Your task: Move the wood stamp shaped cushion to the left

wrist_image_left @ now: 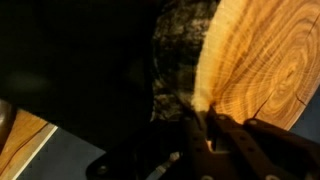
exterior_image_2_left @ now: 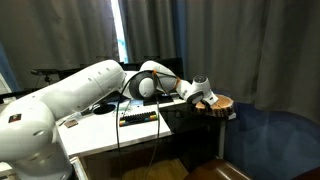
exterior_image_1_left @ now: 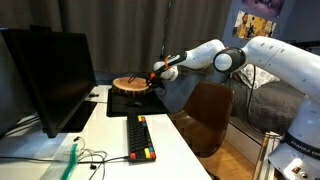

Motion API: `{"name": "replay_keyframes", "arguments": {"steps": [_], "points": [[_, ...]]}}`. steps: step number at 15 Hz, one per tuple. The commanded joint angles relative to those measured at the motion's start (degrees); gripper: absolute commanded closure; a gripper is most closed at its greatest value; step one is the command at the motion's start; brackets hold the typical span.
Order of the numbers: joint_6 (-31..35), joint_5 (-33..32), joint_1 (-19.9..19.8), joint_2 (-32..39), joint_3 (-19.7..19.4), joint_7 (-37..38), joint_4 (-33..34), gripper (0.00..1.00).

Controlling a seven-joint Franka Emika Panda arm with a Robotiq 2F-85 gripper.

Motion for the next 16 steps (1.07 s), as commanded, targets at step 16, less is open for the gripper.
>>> {"name": "replay_keyframes", "arguments": {"steps": [16], "points": [[-12.23, 13.92, -13.09, -37.92, 17.40, -23.18, -37.66, 0.97]]}}
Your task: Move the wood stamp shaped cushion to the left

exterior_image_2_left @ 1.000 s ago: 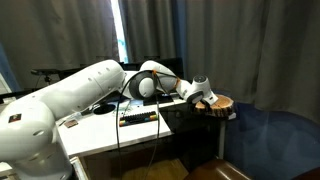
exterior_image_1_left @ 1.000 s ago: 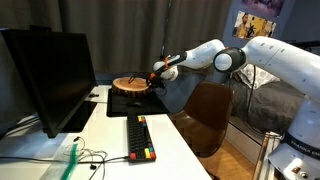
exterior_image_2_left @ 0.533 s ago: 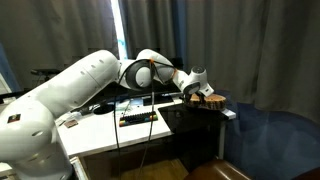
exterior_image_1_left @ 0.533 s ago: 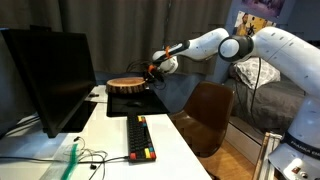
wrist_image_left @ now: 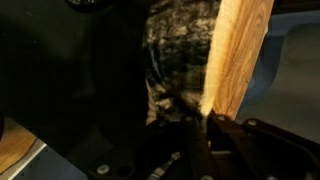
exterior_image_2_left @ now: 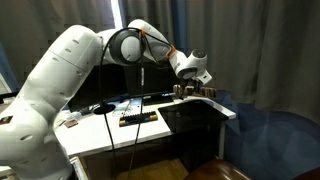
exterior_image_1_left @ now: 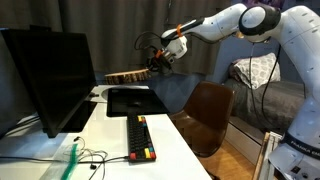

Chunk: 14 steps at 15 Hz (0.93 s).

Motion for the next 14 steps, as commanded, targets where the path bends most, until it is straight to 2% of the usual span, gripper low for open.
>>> {"name": "replay_keyframes", "arguments": {"steps": [1, 4, 7, 14], "points": [[-7.11, 7.66, -4.91, -12.53, 1.98, -9.88, -13.67, 0.97], [-16.52, 10.47, -5.93, -20.58, -1.11, -16.28, -21.60, 0.97], [-26.39, 11.32, -5.56, -28.43, -3.91, -26.17, -29.18, 0.97], [-36.81, 11.56, -0.59, -39.89, -8.28, -47.69, -39.70, 0.97]]}}
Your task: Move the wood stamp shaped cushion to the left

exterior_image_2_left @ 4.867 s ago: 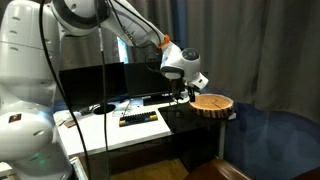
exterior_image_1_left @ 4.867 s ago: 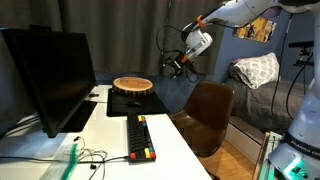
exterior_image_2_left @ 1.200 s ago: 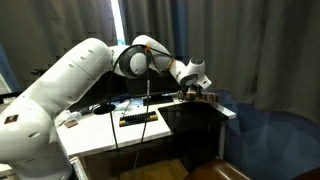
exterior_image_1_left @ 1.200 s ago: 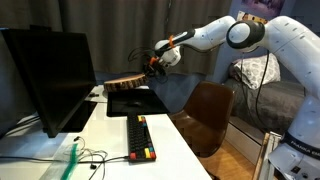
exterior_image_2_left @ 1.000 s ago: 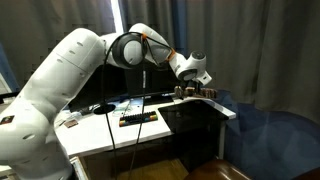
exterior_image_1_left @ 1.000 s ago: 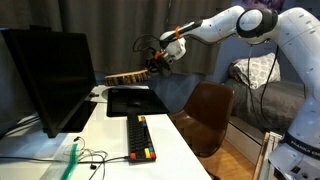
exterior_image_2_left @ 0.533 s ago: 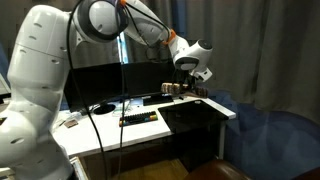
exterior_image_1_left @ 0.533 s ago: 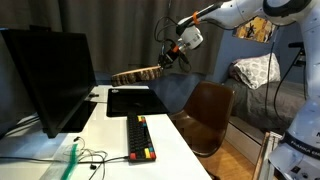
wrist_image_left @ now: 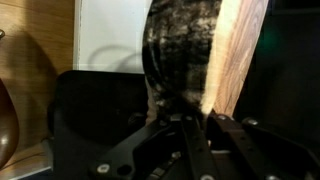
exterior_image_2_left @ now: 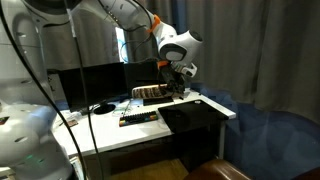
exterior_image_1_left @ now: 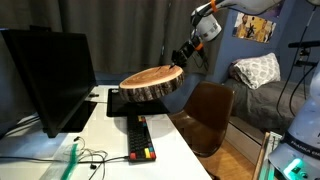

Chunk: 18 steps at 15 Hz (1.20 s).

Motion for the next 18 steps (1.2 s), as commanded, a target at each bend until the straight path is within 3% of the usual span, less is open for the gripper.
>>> {"name": "replay_keyframes", "arguments": {"steps": [1, 2, 8, 9, 18], "points": [[-5.07, 3.96, 2.65, -6.24, -2.69, -11.46, -5.40, 0.97], [-2.74, 0.79, 3.86, -2.70, -3.44, -5.80, -2.38, 0.89], [-4.16, 1.90, 4.36, -4.68, -4.17, -10.34, -4.20, 0.89], [-4.16, 1.91, 4.36, -4.68, -4.18, -10.44, -4.25, 0.97], [-7.58, 1.47, 13.11, 0.34, 0.19, -20.24, -4.29, 0.97]]}}
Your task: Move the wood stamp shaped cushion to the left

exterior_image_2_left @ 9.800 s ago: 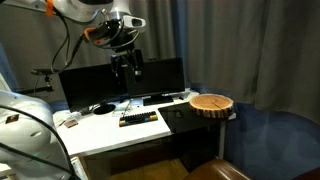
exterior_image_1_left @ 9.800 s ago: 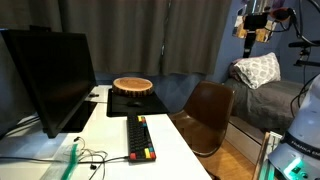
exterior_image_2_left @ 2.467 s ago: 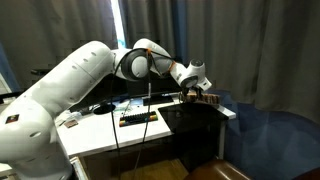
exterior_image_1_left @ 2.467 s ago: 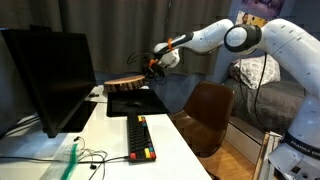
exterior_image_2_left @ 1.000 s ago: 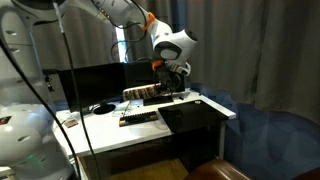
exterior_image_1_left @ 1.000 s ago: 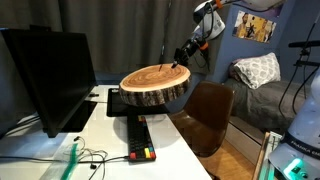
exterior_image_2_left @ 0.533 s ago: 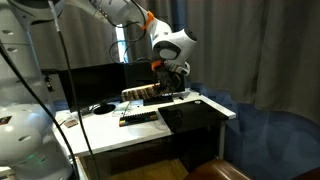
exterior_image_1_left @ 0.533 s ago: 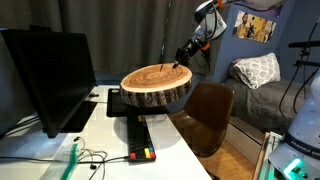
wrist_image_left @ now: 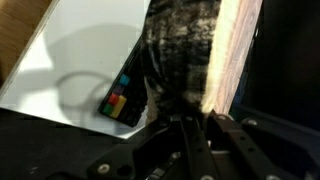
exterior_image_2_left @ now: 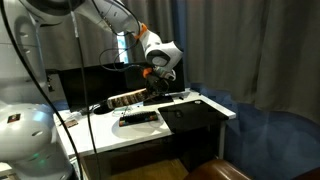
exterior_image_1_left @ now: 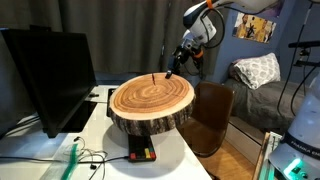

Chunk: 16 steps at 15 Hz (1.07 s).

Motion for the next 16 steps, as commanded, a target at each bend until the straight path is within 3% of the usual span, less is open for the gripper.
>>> {"name": "replay_keyframes", "arguments": {"steps": [1, 7, 13, 14, 16], "points": [[-2.95, 0.09, 3.01, 1.95, 2.08, -5.11, 0.35, 0.97], [-1.85, 0.12, 8.01, 6.70, 6.37, -10.55, 0.95, 0.97], [5.12, 3.46, 10.48, 9.10, 9.47, -14.41, -0.88, 0.97], [3.86, 0.89, 10.42, 9.19, 8.92, -12.12, -0.27, 0.89], [4.85, 1.12, 10.59, 9.74, 9.35, -12.90, -0.41, 0.89]]}}
